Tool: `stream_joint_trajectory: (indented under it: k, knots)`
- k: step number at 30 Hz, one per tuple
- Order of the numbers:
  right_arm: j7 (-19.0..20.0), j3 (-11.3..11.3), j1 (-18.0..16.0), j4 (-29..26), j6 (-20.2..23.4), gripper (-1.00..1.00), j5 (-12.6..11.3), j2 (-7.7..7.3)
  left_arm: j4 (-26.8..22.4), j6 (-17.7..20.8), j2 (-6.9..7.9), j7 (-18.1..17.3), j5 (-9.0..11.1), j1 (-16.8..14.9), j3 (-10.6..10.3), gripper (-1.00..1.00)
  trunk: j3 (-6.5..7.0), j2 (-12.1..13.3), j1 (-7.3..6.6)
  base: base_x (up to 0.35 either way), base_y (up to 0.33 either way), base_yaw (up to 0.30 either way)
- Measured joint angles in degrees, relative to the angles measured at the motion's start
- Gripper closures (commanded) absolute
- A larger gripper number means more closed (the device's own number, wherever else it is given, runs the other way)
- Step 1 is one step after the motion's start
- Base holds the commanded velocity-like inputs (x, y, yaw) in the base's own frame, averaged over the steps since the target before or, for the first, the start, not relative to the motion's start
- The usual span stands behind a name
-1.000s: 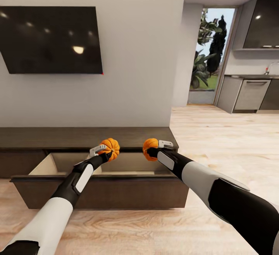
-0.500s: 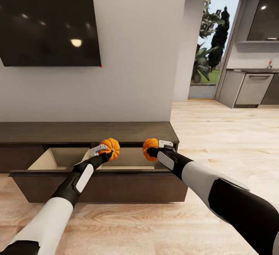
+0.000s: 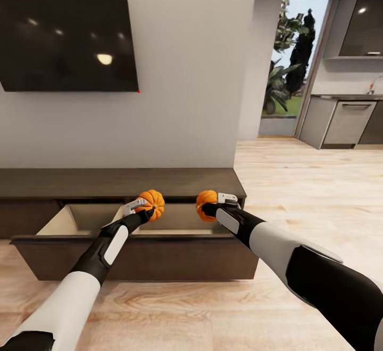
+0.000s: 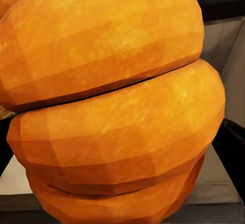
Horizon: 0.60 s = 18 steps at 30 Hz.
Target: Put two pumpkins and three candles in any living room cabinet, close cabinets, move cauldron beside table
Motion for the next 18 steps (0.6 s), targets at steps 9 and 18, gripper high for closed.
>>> stream_joint_trajectory:
  k: [9,18]
  knots:
    - [0.3,0.0,0.0,-0.1,-0.2,1.0,0.0,0.0,0.0,0.0,0.07,0.0,0.0,0.0,0.0,1.0,0.0,0.0,0.03,0.082,0.0,0.0]
    - [0.5,0.0,0.0,-0.1,-0.3,1.0,0.0,0.0,0.0,0.1,0.07,0.0,0.0,0.0,0.0,1.0,0.0,0.0,0.0,0.179,0.0,0.0]
